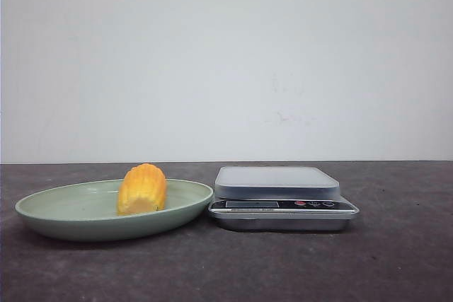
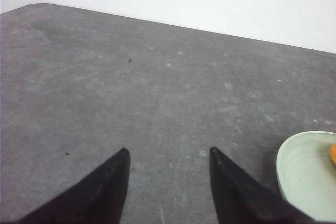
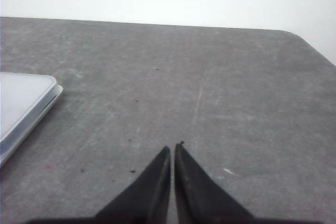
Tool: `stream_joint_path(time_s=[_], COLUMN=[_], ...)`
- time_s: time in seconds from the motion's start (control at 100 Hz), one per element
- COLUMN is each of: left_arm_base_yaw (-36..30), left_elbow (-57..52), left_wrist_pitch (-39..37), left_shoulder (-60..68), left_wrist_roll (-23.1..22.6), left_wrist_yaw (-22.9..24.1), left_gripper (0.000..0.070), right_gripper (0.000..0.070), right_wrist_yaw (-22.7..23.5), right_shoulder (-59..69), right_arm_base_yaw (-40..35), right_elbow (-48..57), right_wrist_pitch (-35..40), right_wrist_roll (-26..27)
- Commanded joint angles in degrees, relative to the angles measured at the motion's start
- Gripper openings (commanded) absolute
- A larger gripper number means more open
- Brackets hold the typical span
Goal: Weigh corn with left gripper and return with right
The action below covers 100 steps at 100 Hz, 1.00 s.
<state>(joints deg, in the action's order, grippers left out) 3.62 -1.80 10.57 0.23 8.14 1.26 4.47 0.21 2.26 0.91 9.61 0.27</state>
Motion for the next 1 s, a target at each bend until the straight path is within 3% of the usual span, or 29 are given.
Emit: stream_joint_path(time_s=[0.0, 0.99], left_arm_base_yaw=[0.2, 0.2], left_elbow=[1.0, 1.0], left_wrist_pitch=[0.2, 0.2], left_shoulder=[-0.1, -0.1], left_wrist_roll=[0.1, 0.1], left_wrist_yaw=[-0.2, -0.2], left_gripper=[0.0270, 0.0271], right_gripper=[0.0008, 0.0008], right_wrist_yaw=[0.0, 0.0], right_shoulder=[0.0, 0.0], right_arm_base_yaw=[0.5, 3.6], right_elbow=[-0.2, -0.2], right_wrist_pitch=[-0.6, -0.6], right_wrist_roll=[0.4, 0.5])
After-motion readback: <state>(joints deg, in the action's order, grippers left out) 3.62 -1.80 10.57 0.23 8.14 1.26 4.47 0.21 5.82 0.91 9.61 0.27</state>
